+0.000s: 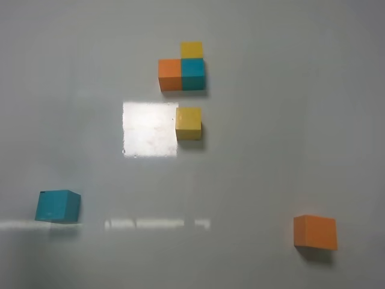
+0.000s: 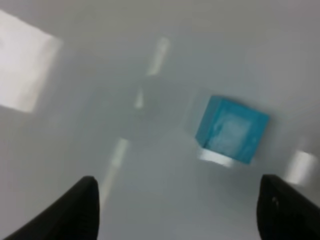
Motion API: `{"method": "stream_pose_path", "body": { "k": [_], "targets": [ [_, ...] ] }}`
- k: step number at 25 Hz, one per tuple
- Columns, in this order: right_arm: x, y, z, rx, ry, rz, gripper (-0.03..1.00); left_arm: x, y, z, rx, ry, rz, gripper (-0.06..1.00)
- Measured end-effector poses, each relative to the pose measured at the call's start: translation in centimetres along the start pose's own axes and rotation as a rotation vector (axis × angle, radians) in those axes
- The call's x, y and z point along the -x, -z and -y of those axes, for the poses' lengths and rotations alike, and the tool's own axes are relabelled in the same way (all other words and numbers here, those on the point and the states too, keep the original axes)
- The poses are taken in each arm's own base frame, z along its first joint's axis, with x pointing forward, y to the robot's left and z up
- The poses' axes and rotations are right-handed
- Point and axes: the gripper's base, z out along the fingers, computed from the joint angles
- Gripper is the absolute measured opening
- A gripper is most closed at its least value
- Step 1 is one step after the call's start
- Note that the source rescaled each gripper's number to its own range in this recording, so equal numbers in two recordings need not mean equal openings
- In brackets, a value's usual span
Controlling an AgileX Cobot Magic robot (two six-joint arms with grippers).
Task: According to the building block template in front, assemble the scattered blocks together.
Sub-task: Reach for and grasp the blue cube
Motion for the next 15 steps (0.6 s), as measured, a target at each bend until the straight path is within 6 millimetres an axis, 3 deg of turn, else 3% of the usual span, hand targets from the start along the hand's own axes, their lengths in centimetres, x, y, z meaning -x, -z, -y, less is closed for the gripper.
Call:
{"method": "stream_pose_path", "body": {
  "k": [4,7,15],
  "targets": [
    [0.0,0.0,0.0,0.0,0.0,0.0,0.0,0.9,-1.9,2.4,-0.071,-0.156,-0.017,0.53],
    [0.0,0.0,0.0,0.0,0.0,0.0,0.0,0.6,-3.2,3.6,-0.098,-0.172,-0.061,0.54],
    [0.0,0.0,0.0,0.0,0.0,0.0,0.0,-1.4,-5.8,4.4,-0.049,-0.262,-0.225,0.65]
  ]
}}
